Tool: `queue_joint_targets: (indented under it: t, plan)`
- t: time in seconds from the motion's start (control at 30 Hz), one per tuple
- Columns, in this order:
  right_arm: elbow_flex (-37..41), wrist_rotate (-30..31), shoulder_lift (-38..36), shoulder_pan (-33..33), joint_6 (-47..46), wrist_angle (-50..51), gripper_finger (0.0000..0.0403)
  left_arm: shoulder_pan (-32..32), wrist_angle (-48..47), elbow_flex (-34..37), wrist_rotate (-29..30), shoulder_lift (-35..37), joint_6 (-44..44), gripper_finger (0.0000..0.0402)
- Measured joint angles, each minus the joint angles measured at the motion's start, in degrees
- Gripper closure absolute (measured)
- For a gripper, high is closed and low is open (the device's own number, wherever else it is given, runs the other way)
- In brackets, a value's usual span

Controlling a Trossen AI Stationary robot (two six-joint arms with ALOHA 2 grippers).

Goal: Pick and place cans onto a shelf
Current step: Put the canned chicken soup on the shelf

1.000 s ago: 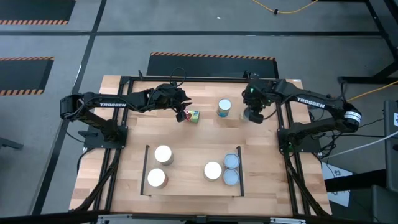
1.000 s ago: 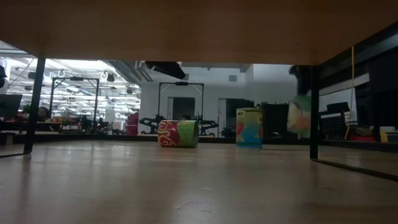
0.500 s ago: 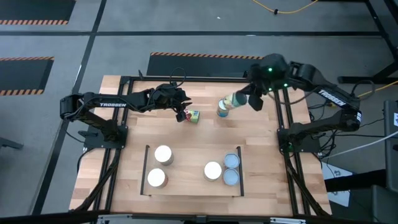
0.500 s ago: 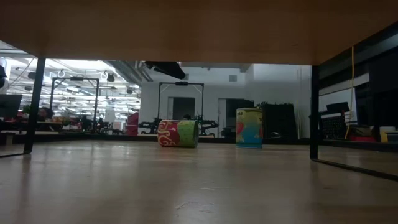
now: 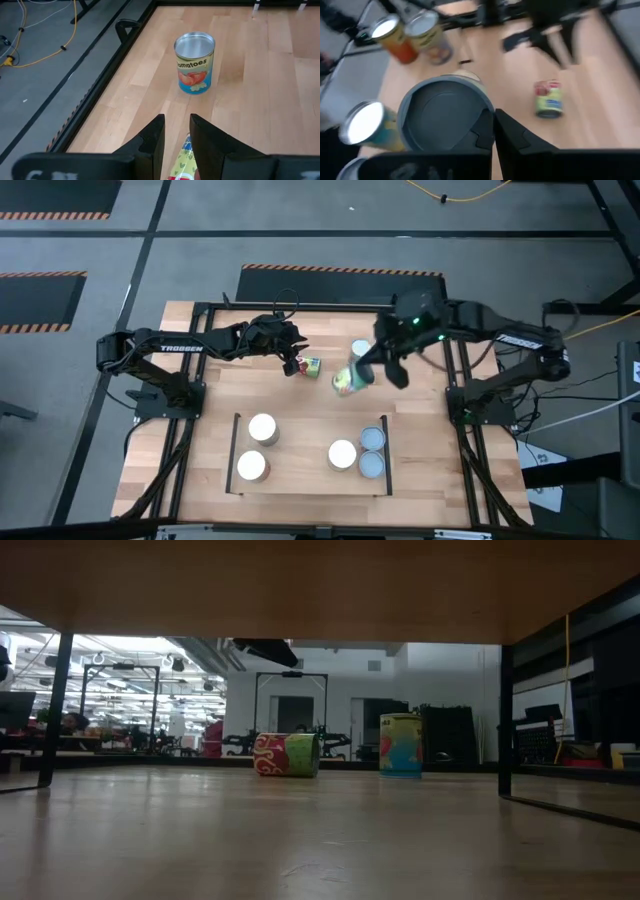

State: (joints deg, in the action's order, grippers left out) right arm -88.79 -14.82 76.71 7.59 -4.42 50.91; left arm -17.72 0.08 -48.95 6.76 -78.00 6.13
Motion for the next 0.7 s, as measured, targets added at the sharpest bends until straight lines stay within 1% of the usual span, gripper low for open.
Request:
queue_joint_targets:
  t: [0.1, 0.37, 0.5, 0.7]
  plan:
    - [0.02, -1.88, 2.7, -2.45, 0.18, -0.84, 0.0393, 0.0, 0.0, 0.0, 0.0, 0.0, -0.02, 0.0318]
    - [0.04, -1.83, 8.52, -5.14, 0.32, -0.36, 0.0393, 0.02, 0.0, 0.0, 0.0, 0.0, -0.03, 0.0318]
    - [0.07, -2.01, 10.29, -6.01, 0.36, -0.05, 0.0393, 0.0, 0.0, 0.0, -0.02, 0.0, -0.04, 0.0318]
    - [0.09, -4.3, 12.28, -7.59, 0.38, 1.44, 0.0393, 0.01, -0.02, 0.0, -0.01, 0.0, -0.04, 0.0318]
